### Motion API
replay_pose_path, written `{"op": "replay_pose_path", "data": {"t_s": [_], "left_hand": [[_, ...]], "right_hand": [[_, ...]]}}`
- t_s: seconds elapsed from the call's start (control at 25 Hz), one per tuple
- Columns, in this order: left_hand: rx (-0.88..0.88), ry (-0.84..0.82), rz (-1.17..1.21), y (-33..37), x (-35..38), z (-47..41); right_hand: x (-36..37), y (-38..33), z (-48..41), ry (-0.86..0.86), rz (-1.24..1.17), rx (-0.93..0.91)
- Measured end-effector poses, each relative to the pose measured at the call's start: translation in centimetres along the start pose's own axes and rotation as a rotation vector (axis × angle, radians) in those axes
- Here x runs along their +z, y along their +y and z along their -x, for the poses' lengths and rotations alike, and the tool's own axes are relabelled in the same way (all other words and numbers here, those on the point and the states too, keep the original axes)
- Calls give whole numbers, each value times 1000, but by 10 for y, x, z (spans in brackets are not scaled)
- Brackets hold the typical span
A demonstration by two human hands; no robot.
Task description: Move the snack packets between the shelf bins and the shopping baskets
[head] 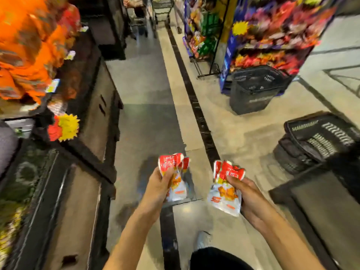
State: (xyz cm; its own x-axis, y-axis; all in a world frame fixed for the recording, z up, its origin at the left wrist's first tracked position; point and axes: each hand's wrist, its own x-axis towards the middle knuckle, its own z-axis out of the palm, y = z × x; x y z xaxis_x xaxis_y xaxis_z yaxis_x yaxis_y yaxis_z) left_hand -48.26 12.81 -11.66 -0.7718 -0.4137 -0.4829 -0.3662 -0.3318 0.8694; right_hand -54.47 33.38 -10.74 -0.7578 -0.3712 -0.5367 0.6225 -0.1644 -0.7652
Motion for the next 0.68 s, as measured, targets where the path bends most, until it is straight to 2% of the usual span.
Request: {"op": "replay_pose_path", "data": {"t_s": [0.12,0.28,0.52,0.68], "left_hand": [[-77,-111,33,-5,60,-38],[-168,-155,-20,-6,102,-82],[-240,-218,-187,15,166,-189],[-251,-300,-251,53,231,-290]], "right_hand": [[-52,-24,-19,101,-89,-27],[-93,-55,-53,196,-170,-60],[-134,-109,-156,327,-278,-89],[-161,-157,-236,466,-345,-65]]}}
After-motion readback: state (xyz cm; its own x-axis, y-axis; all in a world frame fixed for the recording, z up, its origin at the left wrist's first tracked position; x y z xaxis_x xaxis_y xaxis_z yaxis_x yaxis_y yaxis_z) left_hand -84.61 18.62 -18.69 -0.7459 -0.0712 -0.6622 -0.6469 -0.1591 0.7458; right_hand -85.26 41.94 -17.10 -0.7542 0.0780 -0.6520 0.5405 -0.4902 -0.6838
